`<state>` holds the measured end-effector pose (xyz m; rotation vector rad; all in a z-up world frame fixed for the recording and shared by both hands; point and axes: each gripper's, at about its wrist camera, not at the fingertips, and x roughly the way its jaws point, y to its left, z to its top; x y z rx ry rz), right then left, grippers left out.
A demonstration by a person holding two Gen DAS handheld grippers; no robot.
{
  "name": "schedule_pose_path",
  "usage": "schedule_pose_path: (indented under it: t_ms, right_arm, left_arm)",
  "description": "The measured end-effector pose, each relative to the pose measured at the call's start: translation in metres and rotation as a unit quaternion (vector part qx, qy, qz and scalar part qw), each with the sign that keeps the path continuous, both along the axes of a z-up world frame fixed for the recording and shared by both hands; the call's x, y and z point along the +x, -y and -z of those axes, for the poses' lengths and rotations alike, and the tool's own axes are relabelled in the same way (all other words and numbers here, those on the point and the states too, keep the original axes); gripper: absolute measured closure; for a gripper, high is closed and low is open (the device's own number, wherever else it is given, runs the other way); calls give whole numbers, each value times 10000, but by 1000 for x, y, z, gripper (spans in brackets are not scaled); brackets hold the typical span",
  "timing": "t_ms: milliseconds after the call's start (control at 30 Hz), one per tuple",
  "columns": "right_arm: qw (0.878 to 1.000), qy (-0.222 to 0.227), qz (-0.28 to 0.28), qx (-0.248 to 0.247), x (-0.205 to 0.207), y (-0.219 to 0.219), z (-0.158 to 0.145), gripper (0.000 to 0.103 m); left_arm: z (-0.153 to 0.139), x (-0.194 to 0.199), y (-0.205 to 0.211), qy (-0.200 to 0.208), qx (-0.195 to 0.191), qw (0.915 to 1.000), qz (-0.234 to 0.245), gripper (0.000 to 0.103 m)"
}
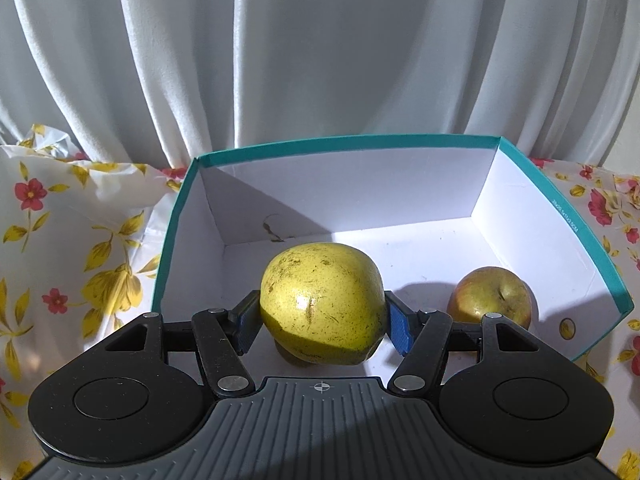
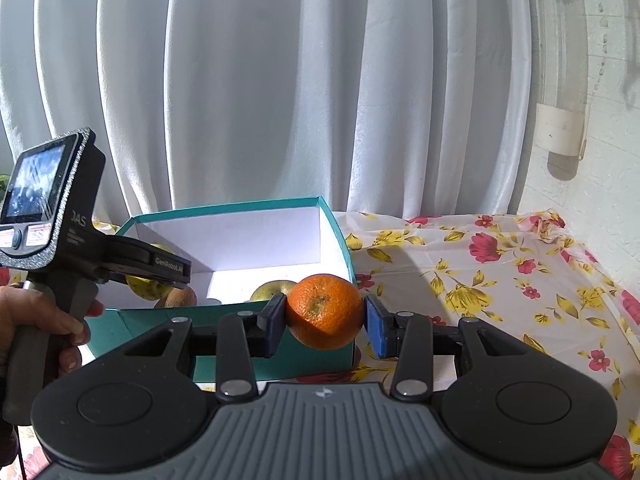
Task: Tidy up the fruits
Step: 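Lower the yellow pear into the box and open the left tool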
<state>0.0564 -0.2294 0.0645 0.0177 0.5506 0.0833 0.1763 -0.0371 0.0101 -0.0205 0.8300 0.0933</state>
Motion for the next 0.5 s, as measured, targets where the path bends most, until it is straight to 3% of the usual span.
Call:
schedule_pose_path:
  t_ms: [500]
  right_arm:
    - [10000, 25, -27, -6, 5, 0, -1, 62]
  left_arm:
    - [16, 12, 8, -237, -46, 9996, 122, 35]
